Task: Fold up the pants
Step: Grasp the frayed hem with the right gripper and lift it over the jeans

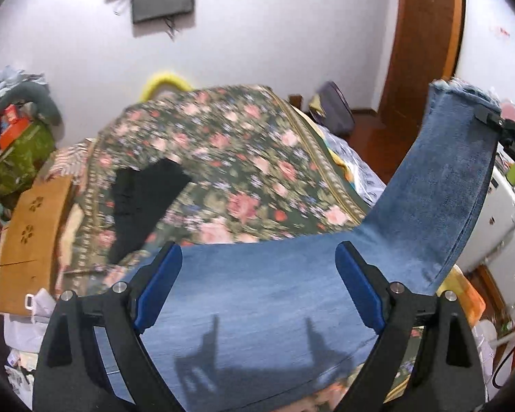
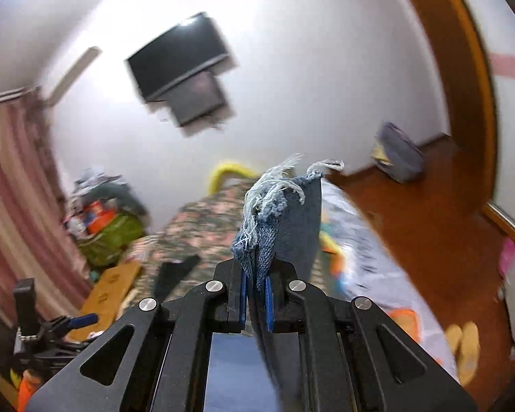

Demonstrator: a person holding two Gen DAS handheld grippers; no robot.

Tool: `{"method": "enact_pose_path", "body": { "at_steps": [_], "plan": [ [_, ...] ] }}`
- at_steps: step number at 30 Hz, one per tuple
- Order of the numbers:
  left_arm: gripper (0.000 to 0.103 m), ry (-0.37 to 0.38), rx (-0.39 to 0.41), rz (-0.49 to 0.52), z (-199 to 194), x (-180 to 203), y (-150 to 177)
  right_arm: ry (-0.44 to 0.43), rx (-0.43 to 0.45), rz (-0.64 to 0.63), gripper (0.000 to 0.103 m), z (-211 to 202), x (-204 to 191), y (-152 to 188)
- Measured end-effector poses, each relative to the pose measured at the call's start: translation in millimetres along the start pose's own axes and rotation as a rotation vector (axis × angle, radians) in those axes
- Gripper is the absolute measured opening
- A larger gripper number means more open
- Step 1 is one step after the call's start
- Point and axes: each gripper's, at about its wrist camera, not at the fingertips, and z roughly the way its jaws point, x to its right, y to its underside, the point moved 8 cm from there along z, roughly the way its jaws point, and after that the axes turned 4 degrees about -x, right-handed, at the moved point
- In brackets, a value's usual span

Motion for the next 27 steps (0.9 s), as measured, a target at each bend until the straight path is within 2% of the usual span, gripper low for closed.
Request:
{"method": "enact_pose_path", "body": {
  "at_steps": [4, 8, 16, 20, 24, 27],
  "plan": [
    [0.095, -0.023, 0.04, -0.026, -21, -29, 8, -0.066, -0.048, -0.081, 0.007, 32, -51, 13],
    [0.096, -0.042, 0.047, -0.063, -31, -60, 23, -0.125, -0.136, -0.129, 0.007, 71, -90, 43],
    [0.096, -0.093, 0.008, -0.151, -35, -114, 59, -0.211, -0.419, -0.219, 0.007, 131, -153, 145],
    [0.096, -0.107, -0.019, -0.192, -32, -132, 74, -0.218, -0.552, -0.278, 0.009, 150, -165, 197],
    [0.096, -0.122, -0.044, -0.217, -29, -142, 84, -0.223, -0.67, -0.291, 0.016, 154, -167, 232],
    [0.096, -0.127, -0.051, -0.222, -28, -142, 85, -0.26, -0.738, -0.311, 0.031, 147, -169, 244]
  ]
}}
